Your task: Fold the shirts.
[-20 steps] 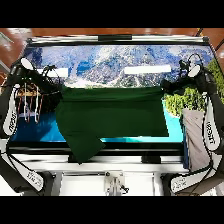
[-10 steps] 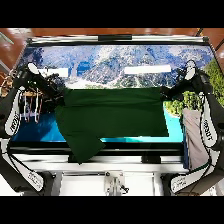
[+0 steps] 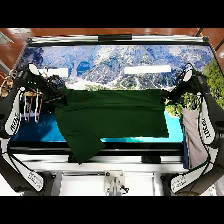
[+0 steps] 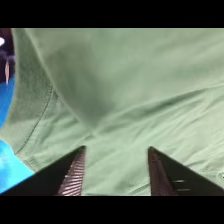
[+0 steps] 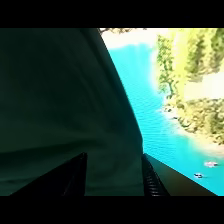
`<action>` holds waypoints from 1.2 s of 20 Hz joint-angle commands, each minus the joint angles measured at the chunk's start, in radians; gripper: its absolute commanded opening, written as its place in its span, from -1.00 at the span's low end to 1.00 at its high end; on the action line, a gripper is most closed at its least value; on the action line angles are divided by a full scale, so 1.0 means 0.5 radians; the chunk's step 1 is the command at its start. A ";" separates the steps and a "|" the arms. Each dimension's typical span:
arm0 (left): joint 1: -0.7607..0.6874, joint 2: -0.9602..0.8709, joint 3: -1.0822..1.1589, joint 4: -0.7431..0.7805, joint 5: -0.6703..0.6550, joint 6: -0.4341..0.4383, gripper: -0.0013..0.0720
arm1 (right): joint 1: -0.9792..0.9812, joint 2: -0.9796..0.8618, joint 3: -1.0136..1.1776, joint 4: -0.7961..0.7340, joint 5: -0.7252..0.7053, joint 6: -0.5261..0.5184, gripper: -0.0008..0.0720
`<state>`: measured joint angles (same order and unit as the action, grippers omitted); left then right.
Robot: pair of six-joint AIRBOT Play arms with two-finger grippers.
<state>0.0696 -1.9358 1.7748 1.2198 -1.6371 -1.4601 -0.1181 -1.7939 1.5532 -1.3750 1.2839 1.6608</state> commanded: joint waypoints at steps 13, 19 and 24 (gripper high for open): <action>0.294 1.530 -2.039 -0.347 0.507 0.176 0.11 | -0.613 0.917 -0.510 -0.146 0.600 -0.495 0.32; 0.336 1.641 -2.497 -0.515 0.722 0.447 0.41 | -0.637 0.932 -0.576 -0.052 0.515 -0.482 0.32; 0.233 1.502 -2.512 -0.567 0.848 0.497 0.36 | -0.636 0.932 -0.576 -0.036 0.466 -0.478 0.31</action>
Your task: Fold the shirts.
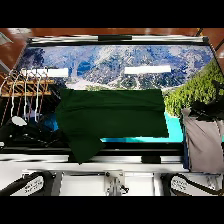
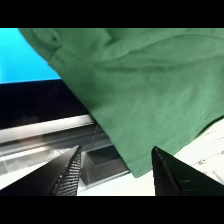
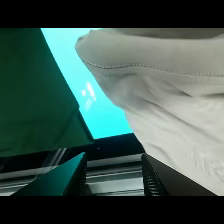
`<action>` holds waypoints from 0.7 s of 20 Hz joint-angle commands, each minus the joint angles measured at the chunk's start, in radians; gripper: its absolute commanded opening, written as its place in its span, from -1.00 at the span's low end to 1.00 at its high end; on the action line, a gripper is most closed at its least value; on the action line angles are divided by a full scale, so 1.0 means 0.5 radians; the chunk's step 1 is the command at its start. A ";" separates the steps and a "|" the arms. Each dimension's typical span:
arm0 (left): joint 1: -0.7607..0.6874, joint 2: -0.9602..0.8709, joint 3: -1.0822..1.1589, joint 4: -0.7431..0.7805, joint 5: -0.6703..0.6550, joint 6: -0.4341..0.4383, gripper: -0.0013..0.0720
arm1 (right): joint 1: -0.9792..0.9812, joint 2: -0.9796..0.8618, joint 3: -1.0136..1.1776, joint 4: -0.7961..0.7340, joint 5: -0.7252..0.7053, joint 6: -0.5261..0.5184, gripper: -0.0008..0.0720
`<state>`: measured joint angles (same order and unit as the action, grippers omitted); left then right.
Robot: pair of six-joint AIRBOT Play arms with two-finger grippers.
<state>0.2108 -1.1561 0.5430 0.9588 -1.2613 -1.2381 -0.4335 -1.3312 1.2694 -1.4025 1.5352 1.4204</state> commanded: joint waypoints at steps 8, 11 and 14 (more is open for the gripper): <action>-0.273 -0.224 -0.050 -0.186 0.332 0.042 0.05 | -0.005 0.006 -0.008 0.016 -0.047 0.020 0.32; -0.276 -0.289 -0.049 -0.185 0.285 0.054 -0.80 | -0.006 -0.012 -0.025 0.008 -0.053 0.041 0.32; -0.237 -0.275 -0.028 -0.183 0.169 0.130 -0.87 | -0.005 -0.012 -0.232 0.053 -0.037 0.034 0.64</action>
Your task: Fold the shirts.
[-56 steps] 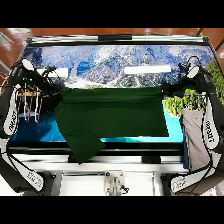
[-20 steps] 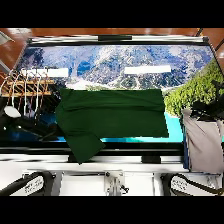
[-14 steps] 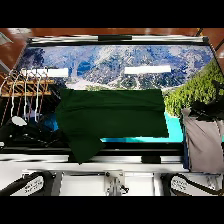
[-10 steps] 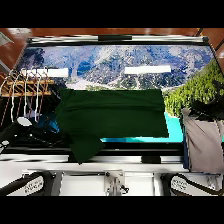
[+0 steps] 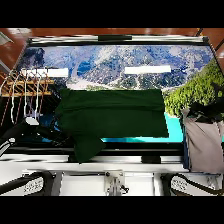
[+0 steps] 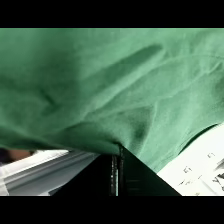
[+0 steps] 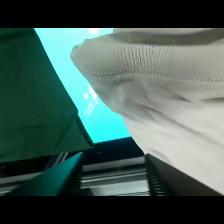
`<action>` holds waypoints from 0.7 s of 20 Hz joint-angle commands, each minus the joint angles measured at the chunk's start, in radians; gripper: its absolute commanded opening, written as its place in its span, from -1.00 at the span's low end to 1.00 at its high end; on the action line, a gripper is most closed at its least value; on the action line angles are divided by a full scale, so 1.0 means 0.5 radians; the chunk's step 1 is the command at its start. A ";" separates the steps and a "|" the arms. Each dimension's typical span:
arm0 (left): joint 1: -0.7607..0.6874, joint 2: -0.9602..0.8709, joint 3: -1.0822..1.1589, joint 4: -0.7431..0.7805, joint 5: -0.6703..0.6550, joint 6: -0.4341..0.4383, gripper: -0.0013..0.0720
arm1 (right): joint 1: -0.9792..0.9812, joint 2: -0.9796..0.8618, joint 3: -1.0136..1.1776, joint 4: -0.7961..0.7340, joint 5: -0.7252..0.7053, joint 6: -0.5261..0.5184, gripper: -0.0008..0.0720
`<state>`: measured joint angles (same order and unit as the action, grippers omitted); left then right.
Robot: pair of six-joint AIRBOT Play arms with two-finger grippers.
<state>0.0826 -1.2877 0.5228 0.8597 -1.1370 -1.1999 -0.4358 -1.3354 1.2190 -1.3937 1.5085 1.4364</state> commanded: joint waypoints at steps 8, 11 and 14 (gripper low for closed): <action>0.123 0.024 0.037 0.014 -0.214 0.125 -0.86 | -0.001 -0.004 -0.793 0.445 -0.388 -0.106 0.64; 0.123 0.024 0.042 0.014 -0.222 0.125 -0.86 | -0.001 -0.004 -0.859 0.475 -0.474 -0.089 0.64; 0.123 0.024 0.057 0.014 -0.244 0.124 -0.87 | -0.001 -0.004 -0.917 0.509 -0.532 -0.082 0.64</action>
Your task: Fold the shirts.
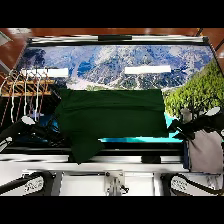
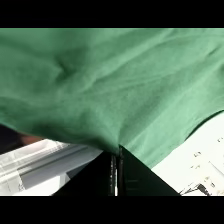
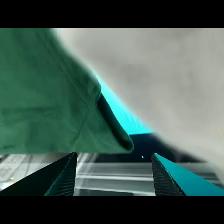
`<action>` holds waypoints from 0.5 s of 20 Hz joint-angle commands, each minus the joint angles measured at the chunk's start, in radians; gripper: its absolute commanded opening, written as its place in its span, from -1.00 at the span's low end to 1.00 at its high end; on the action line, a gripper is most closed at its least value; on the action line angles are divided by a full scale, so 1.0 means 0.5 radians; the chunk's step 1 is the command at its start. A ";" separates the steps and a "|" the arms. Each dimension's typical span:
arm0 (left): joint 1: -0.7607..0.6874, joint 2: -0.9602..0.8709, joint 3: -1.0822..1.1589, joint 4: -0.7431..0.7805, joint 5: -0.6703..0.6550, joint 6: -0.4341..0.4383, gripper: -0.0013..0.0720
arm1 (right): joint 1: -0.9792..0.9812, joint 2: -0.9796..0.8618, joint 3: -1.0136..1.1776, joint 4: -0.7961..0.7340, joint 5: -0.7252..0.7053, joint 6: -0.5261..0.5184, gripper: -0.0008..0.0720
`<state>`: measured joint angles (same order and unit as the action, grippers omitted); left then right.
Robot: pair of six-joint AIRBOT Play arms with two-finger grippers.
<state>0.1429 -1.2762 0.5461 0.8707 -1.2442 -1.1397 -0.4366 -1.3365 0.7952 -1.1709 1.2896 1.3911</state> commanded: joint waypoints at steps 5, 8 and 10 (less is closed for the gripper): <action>0.002 0.002 0.064 -0.008 -0.068 0.004 -0.86 | 0.108 -0.010 -0.166 0.122 -0.308 0.050 0.37; 0.005 0.002 0.103 -0.008 -0.111 0.005 -0.86 | 0.175 -0.021 -0.157 0.092 -0.439 0.095 -0.53; 0.005 0.002 0.134 -0.008 -0.118 0.005 -0.87 | 0.173 -0.020 -0.115 0.030 -0.379 0.096 -0.78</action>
<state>0.1444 -1.2758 0.5945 0.8669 -1.2881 -1.1374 -0.3626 -1.3430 0.7269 -1.1130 1.1313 1.4242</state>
